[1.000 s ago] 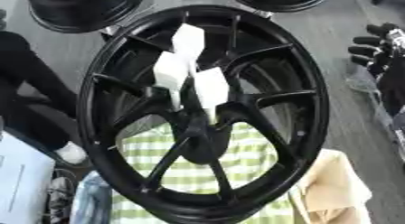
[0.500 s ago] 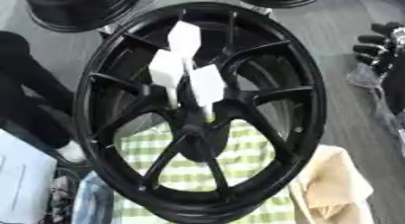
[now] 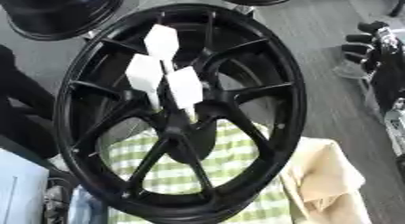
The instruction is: Pull the pin out of the wheel hub.
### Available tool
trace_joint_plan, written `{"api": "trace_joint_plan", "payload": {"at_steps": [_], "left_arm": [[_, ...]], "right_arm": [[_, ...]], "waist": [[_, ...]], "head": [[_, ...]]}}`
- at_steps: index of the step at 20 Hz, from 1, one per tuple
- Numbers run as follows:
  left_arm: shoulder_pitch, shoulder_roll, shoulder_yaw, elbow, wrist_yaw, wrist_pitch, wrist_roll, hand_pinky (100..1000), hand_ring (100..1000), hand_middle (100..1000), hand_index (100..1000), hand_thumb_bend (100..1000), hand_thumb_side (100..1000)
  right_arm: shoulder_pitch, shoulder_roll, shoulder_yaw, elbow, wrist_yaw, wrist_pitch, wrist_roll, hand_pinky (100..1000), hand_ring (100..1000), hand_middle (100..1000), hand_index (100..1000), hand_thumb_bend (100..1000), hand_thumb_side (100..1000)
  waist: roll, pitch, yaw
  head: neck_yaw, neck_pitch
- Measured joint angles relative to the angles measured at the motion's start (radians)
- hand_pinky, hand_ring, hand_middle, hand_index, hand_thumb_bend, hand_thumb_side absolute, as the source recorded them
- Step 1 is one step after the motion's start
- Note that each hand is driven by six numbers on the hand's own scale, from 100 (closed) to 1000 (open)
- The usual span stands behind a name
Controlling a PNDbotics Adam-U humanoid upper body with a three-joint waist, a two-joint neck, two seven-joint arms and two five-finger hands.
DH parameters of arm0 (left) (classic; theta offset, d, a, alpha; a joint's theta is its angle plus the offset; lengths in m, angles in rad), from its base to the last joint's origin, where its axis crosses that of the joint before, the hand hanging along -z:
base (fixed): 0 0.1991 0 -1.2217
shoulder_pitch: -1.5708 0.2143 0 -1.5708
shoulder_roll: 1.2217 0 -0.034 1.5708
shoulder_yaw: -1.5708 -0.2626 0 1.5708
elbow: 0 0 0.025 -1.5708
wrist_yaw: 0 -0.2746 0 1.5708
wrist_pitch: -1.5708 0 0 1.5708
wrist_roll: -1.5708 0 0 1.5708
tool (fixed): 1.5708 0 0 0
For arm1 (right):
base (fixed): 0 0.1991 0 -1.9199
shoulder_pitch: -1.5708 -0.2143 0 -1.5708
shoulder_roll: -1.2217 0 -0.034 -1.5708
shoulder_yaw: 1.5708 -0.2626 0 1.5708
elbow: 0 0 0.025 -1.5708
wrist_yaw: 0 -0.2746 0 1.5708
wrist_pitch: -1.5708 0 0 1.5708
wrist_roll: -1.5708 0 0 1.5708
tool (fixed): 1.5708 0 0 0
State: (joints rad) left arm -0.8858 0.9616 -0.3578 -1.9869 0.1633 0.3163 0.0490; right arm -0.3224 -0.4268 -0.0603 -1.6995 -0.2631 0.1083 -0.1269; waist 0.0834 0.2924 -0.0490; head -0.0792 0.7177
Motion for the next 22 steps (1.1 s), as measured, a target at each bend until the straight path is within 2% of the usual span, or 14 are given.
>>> {"api": "trace_joint_plan", "payload": {"at_steps": [5,10,14,17,22], "left_arm": [[-0.102,0.017,-0.121,-0.004,0.055,0.065,-0.074,805,745,816,857,293,751],[-0.180,-0.023,-0.245,-0.004,0.067,0.140,-0.151,804,746,816,857,309,743],[-0.211,-0.052,-0.339,-0.004,0.056,0.191,-0.211,810,755,803,857,342,687],[-0.223,-0.057,-0.378,-0.004,0.021,0.206,-0.257,812,759,803,856,381,619],[-0.224,-0.061,-0.401,-0.004,-0.054,0.204,-0.336,812,752,788,863,450,494]], "right_arm": [[-0.002,0.000,0.003,0.000,0.003,0.002,0.003,840,768,710,855,100,827],[0.006,0.000,0.003,0.000,0.004,0.002,0.003,840,769,710,854,100,827],[0.007,0.000,0.002,0.000,0.004,0.002,0.002,840,769,710,854,100,829],[0.011,0.000,0.000,0.000,0.004,0.002,0.001,840,768,710,854,100,831],[0.015,0.000,0.000,0.000,0.005,0.003,0.002,840,768,710,854,100,835]], "waist": [[-0.001,0.000,0.003],[-0.001,0.000,0.014],[-0.006,0.000,0.019],[-0.007,0.000,0.021],[-0.006,0.000,0.021]], "head": [[-0.001,-0.004],[-0.004,-0.004],[-0.005,-0.004],[-0.002,-0.004],[0.007,-0.004]]}}
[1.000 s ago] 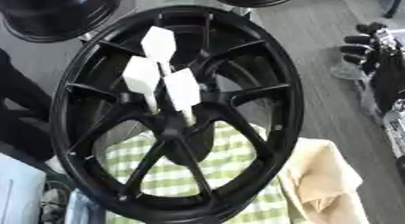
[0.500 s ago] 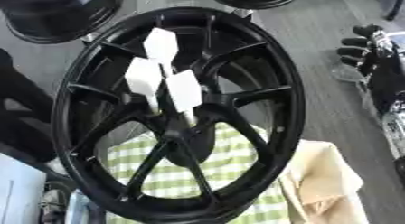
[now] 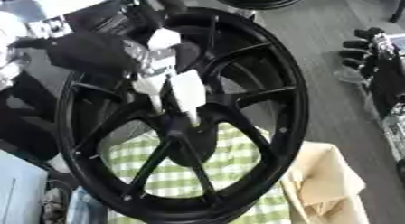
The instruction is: Pull the pin out of the wheel hub.
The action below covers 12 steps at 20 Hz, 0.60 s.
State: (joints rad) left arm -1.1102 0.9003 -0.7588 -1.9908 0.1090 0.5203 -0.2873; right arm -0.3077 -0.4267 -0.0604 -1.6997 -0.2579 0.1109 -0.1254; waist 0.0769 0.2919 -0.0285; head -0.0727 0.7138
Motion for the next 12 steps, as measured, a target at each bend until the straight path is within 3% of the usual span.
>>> {"api": "trace_joint_plan", "payload": {"at_steps": [6,12], "left_arm": [[0.000,0.001,0.015,0.010,-0.102,-0.026,-0.101,809,747,776,858,497,369],[0.027,0.017,0.066,0.061,-0.207,-0.066,-0.206,804,743,767,842,507,349]], "right_arm": [[0.000,0.000,0.000,0.000,0.006,0.003,0.003,841,768,710,853,100,839],[0.001,0.000,0.000,0.000,0.008,0.005,0.004,841,768,711,853,100,839]], "waist": [[0.000,0.000,-0.001],[0.003,0.000,-0.001]], "head": [[0.002,0.000],[0.008,0.000]]}}
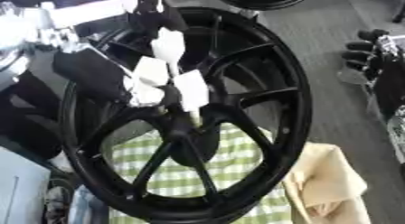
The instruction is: Pull the pin out of the wheel hub.
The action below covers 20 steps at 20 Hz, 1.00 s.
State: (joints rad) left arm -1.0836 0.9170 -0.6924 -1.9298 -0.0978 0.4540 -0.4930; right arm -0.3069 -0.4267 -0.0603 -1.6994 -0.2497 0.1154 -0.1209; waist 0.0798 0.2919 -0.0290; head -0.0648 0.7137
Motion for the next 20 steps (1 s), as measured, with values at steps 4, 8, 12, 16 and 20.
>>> {"api": "trace_joint_plan", "payload": {"at_steps": [4,8,12,16,20], "left_arm": [[0.020,0.006,0.025,0.047,-0.072,-0.032,-0.072,799,736,760,836,503,342],[0.034,0.005,0.044,0.085,-0.143,-0.063,-0.143,789,722,753,834,486,345],[0.037,-0.012,0.063,0.099,-0.203,-0.081,-0.212,782,709,744,833,463,337],[0.036,-0.024,0.085,0.099,-0.211,-0.078,-0.268,768,685,719,808,432,299],[0.035,-0.030,0.097,0.086,-0.204,-0.068,-0.279,751,653,695,793,419,247]], "right_arm": [[0.000,0.000,0.000,0.000,0.000,0.001,0.001,842,768,711,853,100,839],[0.000,0.000,0.000,0.000,0.000,0.002,0.002,842,769,712,854,100,841],[0.000,0.000,0.000,0.000,0.001,0.003,0.003,842,769,712,854,100,842],[0.000,0.000,0.000,0.000,0.003,0.003,0.003,843,769,713,854,100,845],[0.000,0.000,0.000,0.000,0.008,0.005,0.005,843,769,713,854,100,846]], "waist": [[0.000,0.000,0.000],[0.000,0.000,-0.001],[0.000,0.000,-0.001],[-0.001,0.000,0.000],[-0.002,0.000,0.000]], "head": [[0.002,0.000],[0.002,0.000],[0.001,0.000],[0.000,0.000],[-0.004,0.001]]}}
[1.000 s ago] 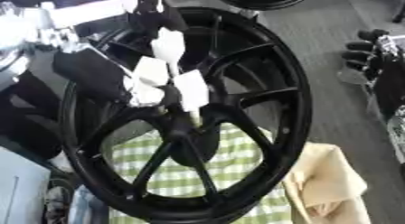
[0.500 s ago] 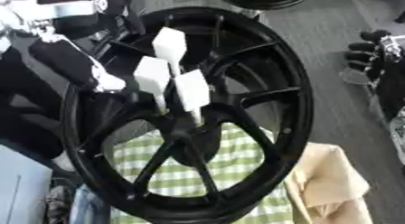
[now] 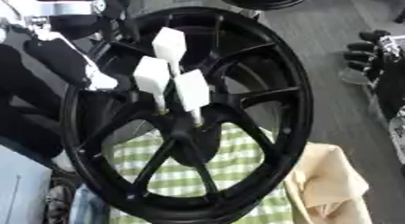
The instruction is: Pull the pin out of the wheel hub.
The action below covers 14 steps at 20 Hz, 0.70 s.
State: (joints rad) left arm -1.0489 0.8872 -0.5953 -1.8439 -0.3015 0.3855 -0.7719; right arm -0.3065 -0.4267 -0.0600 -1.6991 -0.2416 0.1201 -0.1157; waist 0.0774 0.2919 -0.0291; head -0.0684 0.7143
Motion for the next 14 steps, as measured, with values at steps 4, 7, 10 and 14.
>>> {"api": "trace_joint_plan", "payload": {"at_steps": [4,7,10,14], "left_arm": [[-0.005,-0.008,0.001,-0.009,0.013,0.010,0.007,750,647,703,796,410,233],[-0.009,-0.014,0.000,-0.011,0.021,0.014,0.010,750,648,709,798,402,231],[-0.016,-0.025,-0.005,-0.011,0.029,0.018,0.008,751,656,734,801,401,236],[-0.026,-0.042,-0.019,-0.007,0.031,0.021,-0.001,748,648,732,799,395,233]], "right_arm": [[0.000,0.000,0.000,0.000,0.001,0.001,0.001,843,769,714,854,100,847],[0.000,0.000,0.000,0.000,0.001,0.002,0.002,844,769,714,854,100,847],[0.000,0.000,0.001,0.000,0.001,0.002,0.002,844,770,714,854,100,846],[0.000,0.000,0.003,0.000,0.001,0.002,0.003,844,770,715,855,100,847]], "waist": [[0.000,0.000,0.000],[0.000,0.000,0.000],[0.000,0.000,0.000],[-0.001,0.000,-0.001]], "head": [[-0.001,0.000],[-0.003,0.002],[-0.004,0.004],[-0.004,0.004]]}}
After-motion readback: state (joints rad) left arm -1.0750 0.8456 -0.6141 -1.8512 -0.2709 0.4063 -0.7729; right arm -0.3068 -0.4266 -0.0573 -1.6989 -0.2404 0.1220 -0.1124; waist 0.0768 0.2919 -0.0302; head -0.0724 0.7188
